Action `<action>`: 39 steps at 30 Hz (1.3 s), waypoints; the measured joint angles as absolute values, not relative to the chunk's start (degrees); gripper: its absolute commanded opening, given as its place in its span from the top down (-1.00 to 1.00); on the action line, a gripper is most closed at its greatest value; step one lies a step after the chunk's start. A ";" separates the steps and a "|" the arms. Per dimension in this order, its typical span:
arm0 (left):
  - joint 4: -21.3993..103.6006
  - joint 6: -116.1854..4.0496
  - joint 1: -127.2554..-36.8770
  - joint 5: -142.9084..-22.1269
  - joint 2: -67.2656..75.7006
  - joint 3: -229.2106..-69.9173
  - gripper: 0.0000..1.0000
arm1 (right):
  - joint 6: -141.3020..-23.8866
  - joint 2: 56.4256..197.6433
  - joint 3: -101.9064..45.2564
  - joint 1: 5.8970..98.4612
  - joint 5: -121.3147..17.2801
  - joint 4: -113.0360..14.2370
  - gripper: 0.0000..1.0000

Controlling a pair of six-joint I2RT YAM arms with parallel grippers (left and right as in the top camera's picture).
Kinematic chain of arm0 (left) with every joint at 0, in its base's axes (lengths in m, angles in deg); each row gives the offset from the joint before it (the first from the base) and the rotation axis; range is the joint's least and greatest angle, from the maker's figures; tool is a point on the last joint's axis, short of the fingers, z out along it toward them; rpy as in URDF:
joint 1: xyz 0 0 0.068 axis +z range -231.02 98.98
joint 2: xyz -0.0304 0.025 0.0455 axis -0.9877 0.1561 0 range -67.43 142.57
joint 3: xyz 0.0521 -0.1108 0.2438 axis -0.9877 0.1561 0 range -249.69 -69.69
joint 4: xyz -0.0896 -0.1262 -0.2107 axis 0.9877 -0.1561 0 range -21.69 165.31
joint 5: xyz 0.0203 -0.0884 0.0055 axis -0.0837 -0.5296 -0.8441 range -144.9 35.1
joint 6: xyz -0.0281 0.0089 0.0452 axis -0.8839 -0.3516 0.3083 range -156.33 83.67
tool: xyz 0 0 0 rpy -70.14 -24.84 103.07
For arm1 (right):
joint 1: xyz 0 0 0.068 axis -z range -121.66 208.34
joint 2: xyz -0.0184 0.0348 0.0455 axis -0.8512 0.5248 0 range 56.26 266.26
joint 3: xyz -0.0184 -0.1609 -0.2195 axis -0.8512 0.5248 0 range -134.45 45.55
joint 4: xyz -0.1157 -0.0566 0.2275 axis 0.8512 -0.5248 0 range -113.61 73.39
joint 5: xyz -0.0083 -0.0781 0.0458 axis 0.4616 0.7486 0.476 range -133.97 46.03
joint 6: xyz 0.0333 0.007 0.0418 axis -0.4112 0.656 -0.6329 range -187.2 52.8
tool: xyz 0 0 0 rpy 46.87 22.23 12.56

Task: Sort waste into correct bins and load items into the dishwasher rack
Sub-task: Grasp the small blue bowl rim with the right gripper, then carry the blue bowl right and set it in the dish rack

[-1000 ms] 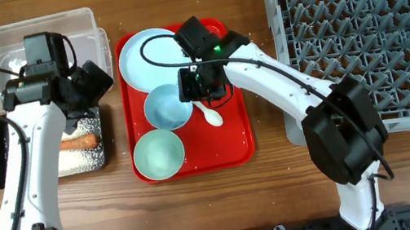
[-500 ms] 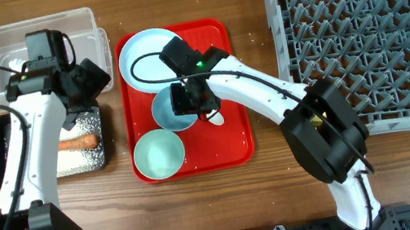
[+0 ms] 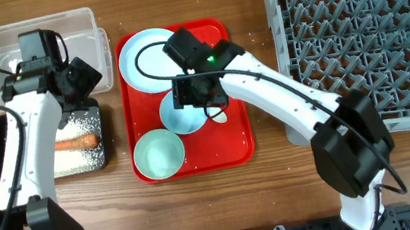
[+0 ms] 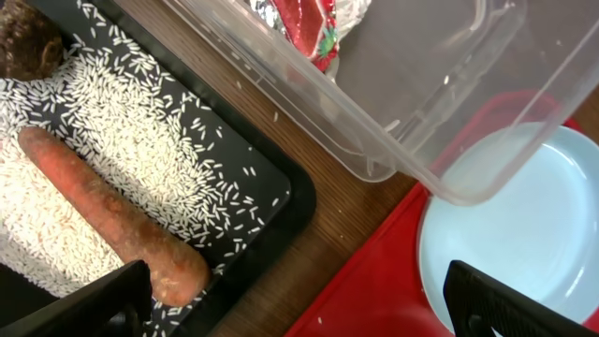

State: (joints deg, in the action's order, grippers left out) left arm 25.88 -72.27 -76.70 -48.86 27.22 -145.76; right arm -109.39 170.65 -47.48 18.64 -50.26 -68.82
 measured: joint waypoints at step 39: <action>26.95 -72.27 -76.70 -43.98 27.99 -145.76 -1.00 | -114.92 172.01 -38.26 17.42 -41.32 -62.70 0.91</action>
